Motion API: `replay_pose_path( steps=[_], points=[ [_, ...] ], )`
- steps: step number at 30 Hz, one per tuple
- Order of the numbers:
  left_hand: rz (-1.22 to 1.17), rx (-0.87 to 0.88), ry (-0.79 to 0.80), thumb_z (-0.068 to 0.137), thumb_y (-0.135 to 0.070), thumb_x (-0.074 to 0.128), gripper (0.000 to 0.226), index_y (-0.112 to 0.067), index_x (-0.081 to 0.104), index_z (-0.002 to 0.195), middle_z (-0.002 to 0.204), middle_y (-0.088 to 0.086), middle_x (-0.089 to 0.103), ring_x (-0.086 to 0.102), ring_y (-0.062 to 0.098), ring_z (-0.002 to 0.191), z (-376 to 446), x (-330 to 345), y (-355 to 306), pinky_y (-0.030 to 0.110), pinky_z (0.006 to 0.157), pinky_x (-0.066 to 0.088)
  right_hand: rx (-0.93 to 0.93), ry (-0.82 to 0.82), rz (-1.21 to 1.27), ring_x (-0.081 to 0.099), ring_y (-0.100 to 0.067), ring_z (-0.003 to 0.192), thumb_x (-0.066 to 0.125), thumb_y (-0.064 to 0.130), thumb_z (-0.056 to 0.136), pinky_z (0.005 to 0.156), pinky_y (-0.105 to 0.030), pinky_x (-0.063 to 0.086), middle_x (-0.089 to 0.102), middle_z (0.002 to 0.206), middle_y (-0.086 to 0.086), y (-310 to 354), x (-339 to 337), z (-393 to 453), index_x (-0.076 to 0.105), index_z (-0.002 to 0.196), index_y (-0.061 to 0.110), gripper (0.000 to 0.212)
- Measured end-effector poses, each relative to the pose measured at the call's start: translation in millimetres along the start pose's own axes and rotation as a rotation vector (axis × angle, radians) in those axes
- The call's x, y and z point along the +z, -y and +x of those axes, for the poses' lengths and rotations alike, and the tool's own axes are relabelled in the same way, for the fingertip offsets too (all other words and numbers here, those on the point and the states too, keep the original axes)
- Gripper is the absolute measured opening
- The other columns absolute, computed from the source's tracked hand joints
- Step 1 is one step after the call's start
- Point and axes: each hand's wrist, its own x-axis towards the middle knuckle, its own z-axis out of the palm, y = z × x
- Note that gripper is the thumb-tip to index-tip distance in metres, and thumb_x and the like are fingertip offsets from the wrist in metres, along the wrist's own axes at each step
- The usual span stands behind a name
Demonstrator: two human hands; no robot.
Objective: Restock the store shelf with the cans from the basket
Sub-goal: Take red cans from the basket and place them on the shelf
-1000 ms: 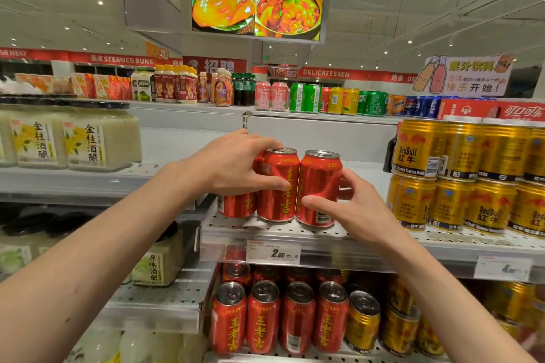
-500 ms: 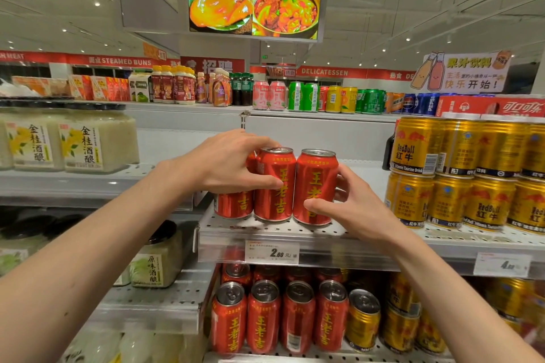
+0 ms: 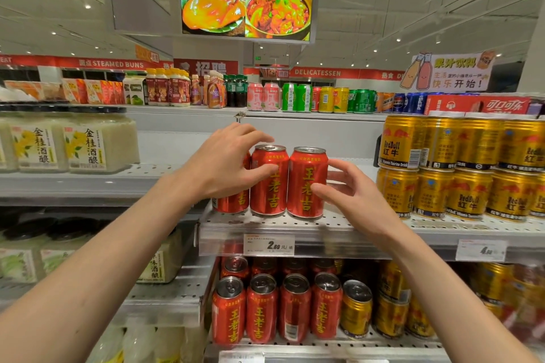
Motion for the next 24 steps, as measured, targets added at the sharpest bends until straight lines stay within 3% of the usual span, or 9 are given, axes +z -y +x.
replay_pose_path(
  steps=[3,7,11,15,19,24],
  points=[
    [-0.192,-0.010,-0.185,0.088,-0.055,0.061,0.050,-0.024,0.064,0.127,0.126,-0.004,0.064,0.055,0.012,0.119,-8.7,2.8,-17.1,0.033,0.102,0.046,0.009,-0.134,0.029,0.071,-0.008,0.107,0.077,0.034,0.089,0.094,-0.038,0.059,0.073,0.117,0.006,-2.5,-6.9,-18.7,0.064,0.125,0.029,0.038],
    [-0.537,-0.039,-0.342,0.091,-0.033,0.072,0.025,-0.019,0.068,0.111,0.103,-0.007,0.071,0.067,0.005,0.093,-25.5,11.7,-49.5,0.020,0.080,0.055,0.055,-0.285,0.113,0.076,-0.016,0.093,0.074,0.024,0.093,0.083,-0.036,0.062,0.077,0.103,-0.004,-1.9,-16.6,-56.2,0.068,0.116,0.022,0.024],
    [-0.958,-0.169,-0.292,0.091,-0.021,0.075,0.015,-0.022,0.069,0.104,0.093,-0.008,0.074,0.071,0.011,0.088,-55.3,38.4,-88.1,0.026,0.080,0.056,0.133,-0.394,0.157,0.071,-0.017,0.076,0.069,0.015,0.096,0.073,-0.031,0.059,0.077,0.086,-0.008,-7.5,-32.3,-112.1,0.067,0.116,0.012,0.020],
    [-1.244,-0.275,-0.197,0.090,-0.022,0.073,0.014,-0.023,0.070,0.103,0.092,0.003,0.075,0.072,0.022,0.083,-93.6,84.3,-122.7,0.034,0.075,0.057,0.233,-0.531,0.108,0.069,-0.017,0.071,0.068,0.015,0.096,0.069,-0.028,0.057,0.075,0.079,-0.008,-28.8,-53.4,-180.7,0.070,0.111,0.013,0.015],
    [-1.433,-0.392,-0.076,0.091,-0.009,0.071,0.013,-0.019,0.070,0.100,0.088,0.010,0.074,0.069,0.019,0.075,-131.7,134.5,-164.8,0.027,0.066,0.054,0.380,-0.704,0.091,0.069,-0.014,0.075,0.070,0.017,0.095,0.071,-0.022,0.056,0.074,0.079,-0.005,-57.1,-77.8,-260.3,0.073,0.105,0.019,0.011],
    [-1.487,-0.513,0.137,0.091,-0.004,0.069,0.014,-0.016,0.067,0.098,0.090,0.011,0.073,0.069,0.020,0.078,-168.1,199.6,-222.7,0.025,0.068,0.056,0.559,-0.940,0.093,0.064,-0.015,0.066,0.067,0.010,0.096,0.066,-0.025,0.055,0.074,0.070,0.001,-100.7,-109.9,-354.2,0.070,0.099,0.019,0.011]
  ],
)
